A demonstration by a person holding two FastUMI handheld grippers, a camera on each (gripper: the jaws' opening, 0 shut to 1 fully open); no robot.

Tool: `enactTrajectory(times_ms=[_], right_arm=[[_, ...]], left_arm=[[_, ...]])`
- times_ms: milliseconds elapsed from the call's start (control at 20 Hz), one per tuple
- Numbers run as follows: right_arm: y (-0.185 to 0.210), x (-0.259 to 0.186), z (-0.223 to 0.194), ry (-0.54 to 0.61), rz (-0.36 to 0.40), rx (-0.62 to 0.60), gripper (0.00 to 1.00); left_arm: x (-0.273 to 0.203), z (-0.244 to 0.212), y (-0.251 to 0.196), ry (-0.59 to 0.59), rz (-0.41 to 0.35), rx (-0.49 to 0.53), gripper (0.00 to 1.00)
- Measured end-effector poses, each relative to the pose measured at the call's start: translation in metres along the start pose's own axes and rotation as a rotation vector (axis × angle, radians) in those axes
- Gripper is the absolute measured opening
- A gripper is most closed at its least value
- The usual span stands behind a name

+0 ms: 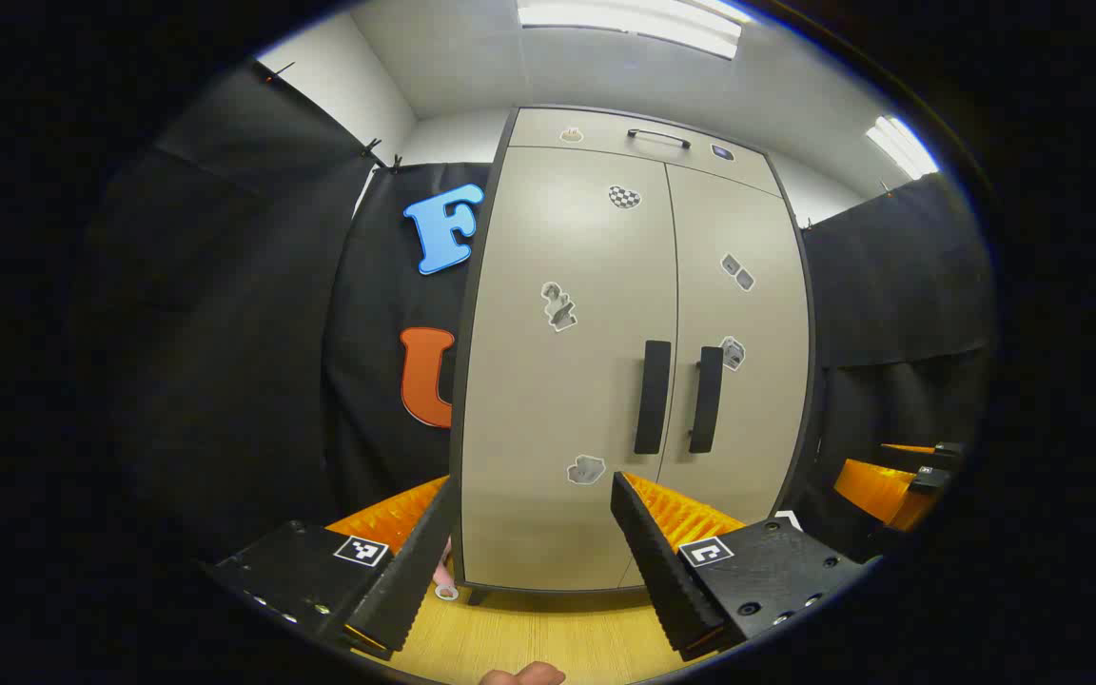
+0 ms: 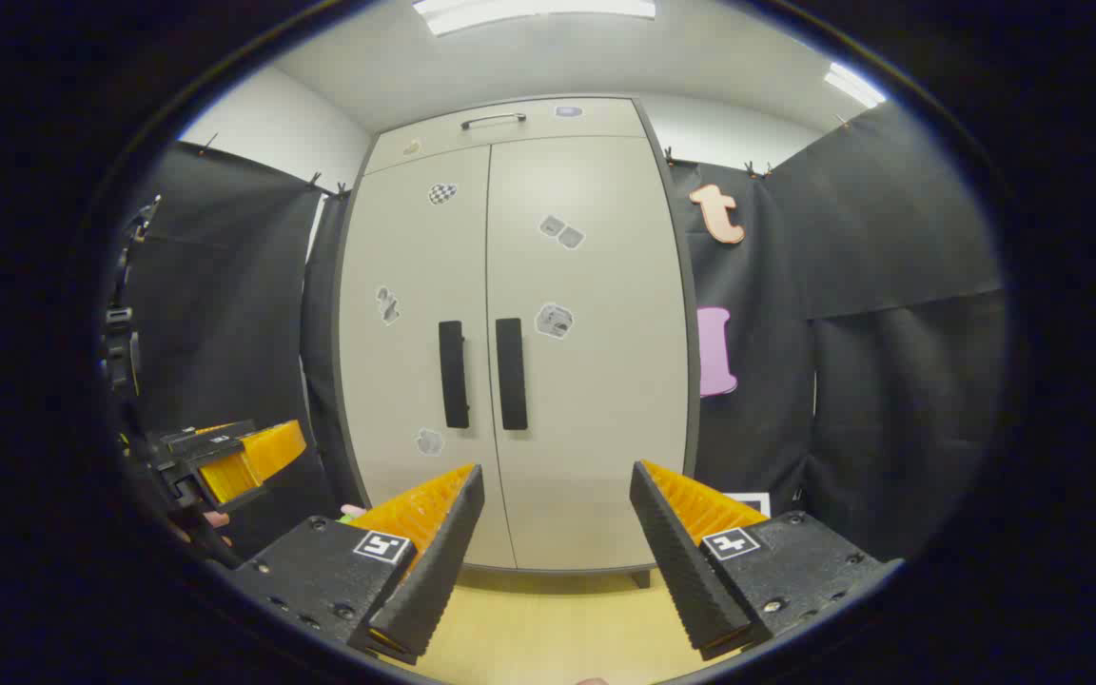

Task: Open the right door of the double-door shoe cabinet with the right hand, and open the left door with the left hand.

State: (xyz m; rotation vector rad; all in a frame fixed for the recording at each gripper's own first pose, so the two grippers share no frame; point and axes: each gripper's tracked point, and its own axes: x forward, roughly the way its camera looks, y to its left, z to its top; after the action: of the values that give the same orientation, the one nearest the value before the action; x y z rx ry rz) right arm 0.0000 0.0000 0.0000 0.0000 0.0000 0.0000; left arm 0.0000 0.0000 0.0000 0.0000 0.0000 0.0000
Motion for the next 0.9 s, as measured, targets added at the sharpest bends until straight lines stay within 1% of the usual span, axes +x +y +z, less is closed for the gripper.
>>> enactTrajectory(times_ms=[250, 500, 900], right_arm=[[-0.0025, 0.0013, -0.0019, 0.008, -0.013, 0.008, 0.96], [-0.0057, 0.0048, 0.0016, -0.006, -0.026, 0.023, 0.96], [0.0002, 0.0077, -0.0022, -0.001, -0.027, 0.033, 0.96]], left_arm=[[0.0034, 0.0002, -0.0028, 0.001, -0.013, 0.017, 0.95], [0.0062, -0.0010, -0.0043, 0.001, -0.030, 0.020, 0.95], [0.0097, -0.0046, -0.0062, 0.012, -0.044, 0.016, 0.95]])
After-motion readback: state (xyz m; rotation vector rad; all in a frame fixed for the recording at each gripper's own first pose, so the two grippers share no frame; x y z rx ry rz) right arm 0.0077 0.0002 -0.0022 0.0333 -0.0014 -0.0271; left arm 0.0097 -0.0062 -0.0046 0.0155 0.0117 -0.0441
